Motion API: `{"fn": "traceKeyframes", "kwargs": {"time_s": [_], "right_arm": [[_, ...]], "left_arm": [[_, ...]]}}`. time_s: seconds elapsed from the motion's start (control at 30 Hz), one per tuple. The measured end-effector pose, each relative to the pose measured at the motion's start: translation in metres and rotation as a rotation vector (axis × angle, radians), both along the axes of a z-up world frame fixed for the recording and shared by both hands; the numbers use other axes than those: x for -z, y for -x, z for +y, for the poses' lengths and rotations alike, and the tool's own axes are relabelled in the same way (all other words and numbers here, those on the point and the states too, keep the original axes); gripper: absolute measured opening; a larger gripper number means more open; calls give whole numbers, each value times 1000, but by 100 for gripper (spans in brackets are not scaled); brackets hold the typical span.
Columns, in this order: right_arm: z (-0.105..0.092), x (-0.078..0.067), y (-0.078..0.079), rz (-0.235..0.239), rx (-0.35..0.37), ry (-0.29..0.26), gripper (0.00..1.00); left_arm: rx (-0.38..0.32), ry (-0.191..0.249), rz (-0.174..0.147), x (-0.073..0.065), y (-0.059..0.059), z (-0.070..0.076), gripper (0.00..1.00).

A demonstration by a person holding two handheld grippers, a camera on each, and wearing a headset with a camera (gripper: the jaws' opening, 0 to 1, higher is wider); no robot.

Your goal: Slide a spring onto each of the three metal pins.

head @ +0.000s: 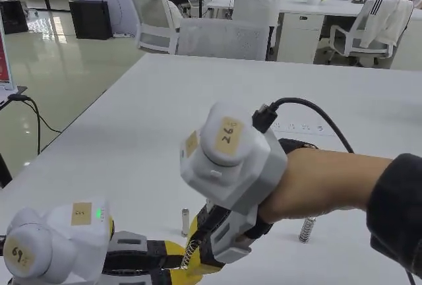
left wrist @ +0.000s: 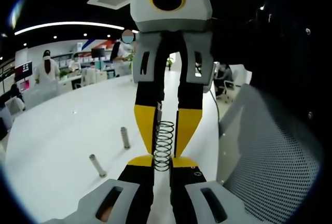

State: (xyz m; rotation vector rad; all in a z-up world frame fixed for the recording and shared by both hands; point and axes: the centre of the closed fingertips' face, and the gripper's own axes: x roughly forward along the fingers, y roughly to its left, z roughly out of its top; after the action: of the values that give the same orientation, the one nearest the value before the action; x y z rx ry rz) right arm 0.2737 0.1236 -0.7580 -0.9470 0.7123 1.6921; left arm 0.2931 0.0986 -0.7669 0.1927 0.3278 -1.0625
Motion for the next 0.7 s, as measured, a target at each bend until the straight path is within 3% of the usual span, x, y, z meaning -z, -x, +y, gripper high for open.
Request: {"fn": "traceKeyframes", "kwargs": {"time_s": [0.17,0.7], "right_arm": [[0,1,-1,5,8,6,8],[2,2,-7,-21,4,17,8]], "left_arm": [[3,1,-1,1,0,-1,3],[-59,26,48,10,-2,12,13]]}}
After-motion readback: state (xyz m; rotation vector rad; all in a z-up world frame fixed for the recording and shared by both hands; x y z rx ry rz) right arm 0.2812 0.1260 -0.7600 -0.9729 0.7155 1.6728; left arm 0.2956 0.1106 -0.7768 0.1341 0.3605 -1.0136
